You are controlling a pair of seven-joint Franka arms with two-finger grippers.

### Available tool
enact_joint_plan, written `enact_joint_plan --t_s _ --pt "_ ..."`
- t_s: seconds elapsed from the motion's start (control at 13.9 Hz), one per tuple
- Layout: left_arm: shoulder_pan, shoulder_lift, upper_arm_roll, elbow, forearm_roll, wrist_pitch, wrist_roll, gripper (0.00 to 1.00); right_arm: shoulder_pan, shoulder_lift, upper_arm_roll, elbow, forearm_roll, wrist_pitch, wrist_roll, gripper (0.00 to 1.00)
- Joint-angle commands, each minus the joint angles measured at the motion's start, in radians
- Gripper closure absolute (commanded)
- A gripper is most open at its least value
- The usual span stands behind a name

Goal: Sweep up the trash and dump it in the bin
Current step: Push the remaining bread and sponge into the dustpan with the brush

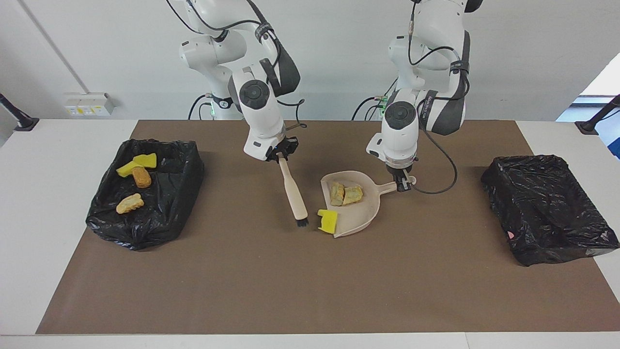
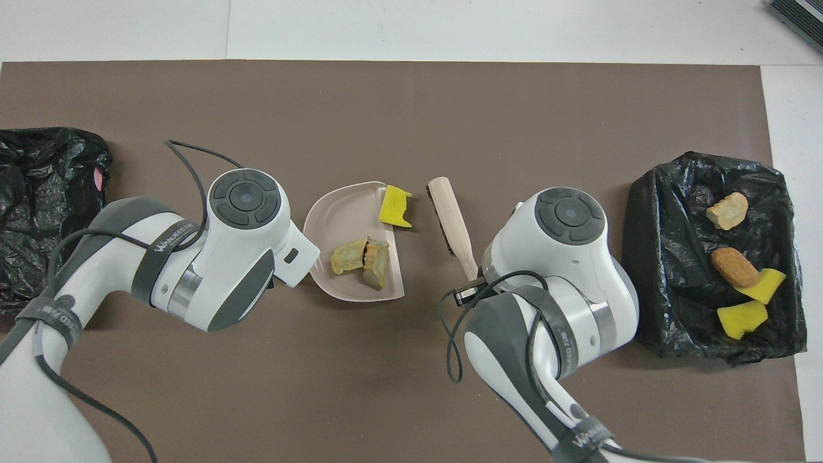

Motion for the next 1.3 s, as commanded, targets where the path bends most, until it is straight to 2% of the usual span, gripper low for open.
enact_joint_plan --t_s 0.0,0.07,0.22,0.43,0.72,0.86,1.22 --pt "-0.005 -0.031 0.007 -0.041 0.015 0.009 -0.007 1.00 0.010 0.126 0.018 0.119 -0.014 -0.045 -0.011 1.00" --pt "-0.005 -0.031 0.007 -0.041 0.015 0.008 -0.007 1.00 0.024 0.126 0.021 0.113 0.010 -0.062 0.007 1.00" --pt "-0.005 -0.031 0.007 -0.041 0.015 0.008 -0.007 1.00 0.044 0.117 0.021 0.098 0.161 -0.074 0.126 1.00" --pt "-0.005 -0.031 0.007 -0.041 0.015 0.009 -0.007 1.00 0.046 0.107 0.047 0.093 0.301 -0.085 0.153 1.00" --pt "-0.005 -0.031 0.007 -0.041 0.015 0.009 -0.007 1.00 0.056 0.078 0.050 0.090 0.259 -0.087 0.221 1.00" --pt "-0.005 -0.031 0.007 -0.041 0.015 0.012 -0.009 1.00 0.049 0.006 0.053 0.092 0.144 -0.103 0.327 1.00" --pt "-0.004 -0.031 0.007 -0.041 0.008 0.015 -0.010 1.00 0.007 -0.203 0.050 0.055 0.076 -0.346 0.461 1.00"
